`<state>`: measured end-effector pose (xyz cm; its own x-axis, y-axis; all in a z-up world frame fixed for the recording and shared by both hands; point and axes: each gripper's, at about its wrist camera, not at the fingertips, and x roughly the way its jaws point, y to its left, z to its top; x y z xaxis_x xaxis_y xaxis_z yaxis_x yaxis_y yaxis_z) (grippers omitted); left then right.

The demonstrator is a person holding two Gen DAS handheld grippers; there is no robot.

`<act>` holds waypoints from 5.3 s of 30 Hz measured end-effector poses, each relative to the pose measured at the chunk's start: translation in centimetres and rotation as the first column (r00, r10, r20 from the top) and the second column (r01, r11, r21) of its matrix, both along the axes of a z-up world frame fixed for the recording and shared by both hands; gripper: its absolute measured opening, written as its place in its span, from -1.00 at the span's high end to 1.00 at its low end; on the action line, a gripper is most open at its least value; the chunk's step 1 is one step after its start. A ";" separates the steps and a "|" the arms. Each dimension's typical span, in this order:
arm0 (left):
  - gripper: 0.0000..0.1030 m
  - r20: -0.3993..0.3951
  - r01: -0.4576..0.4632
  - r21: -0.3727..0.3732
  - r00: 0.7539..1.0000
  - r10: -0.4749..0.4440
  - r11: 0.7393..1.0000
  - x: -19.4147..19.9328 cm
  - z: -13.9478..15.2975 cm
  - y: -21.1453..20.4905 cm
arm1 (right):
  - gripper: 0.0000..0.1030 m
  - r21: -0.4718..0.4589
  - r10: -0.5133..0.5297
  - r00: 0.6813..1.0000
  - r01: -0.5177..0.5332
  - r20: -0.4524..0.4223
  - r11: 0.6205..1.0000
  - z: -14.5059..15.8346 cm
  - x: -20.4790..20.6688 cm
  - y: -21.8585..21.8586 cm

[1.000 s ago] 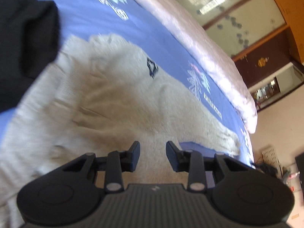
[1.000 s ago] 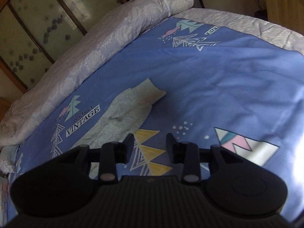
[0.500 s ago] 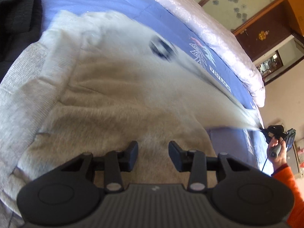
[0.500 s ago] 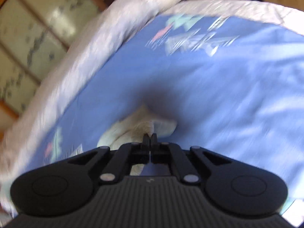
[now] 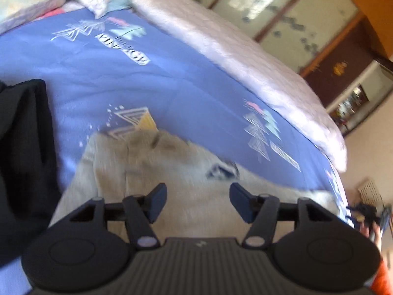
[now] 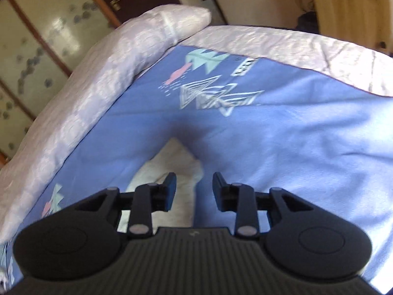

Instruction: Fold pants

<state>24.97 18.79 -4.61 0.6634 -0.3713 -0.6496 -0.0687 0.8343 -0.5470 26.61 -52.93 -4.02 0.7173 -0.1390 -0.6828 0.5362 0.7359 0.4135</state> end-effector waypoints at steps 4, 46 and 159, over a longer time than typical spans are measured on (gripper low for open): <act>-0.53 -0.111 -0.076 -0.041 0.991 0.071 0.996 4.9 -1.9 0.9 | -0.08 0.007 0.067 0.995 -0.067 -0.073 0.998 -0.6 4.8 3.6; 0.73 -0.076 -0.130 -0.279 0.991 0.112 0.951 -9.7 2.5 4.6 | 0.90 0.307 -0.159 0.973 0.103 0.165 0.946 7.1 -20.3 -0.8; 0.08 -0.150 0.156 -0.230 0.970 -0.193 0.961 -23.4 -1.2 -5.3 | 0.71 0.046 0.405 0.846 -0.446 0.347 0.894 4.4 -35.6 16.1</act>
<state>1.61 13.52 -5.78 0.4631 -0.6148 -0.6383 -0.0394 0.7052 -0.7079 -9.03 -36.78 0.36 0.8679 0.2980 -0.3974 0.0051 0.7947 0.6070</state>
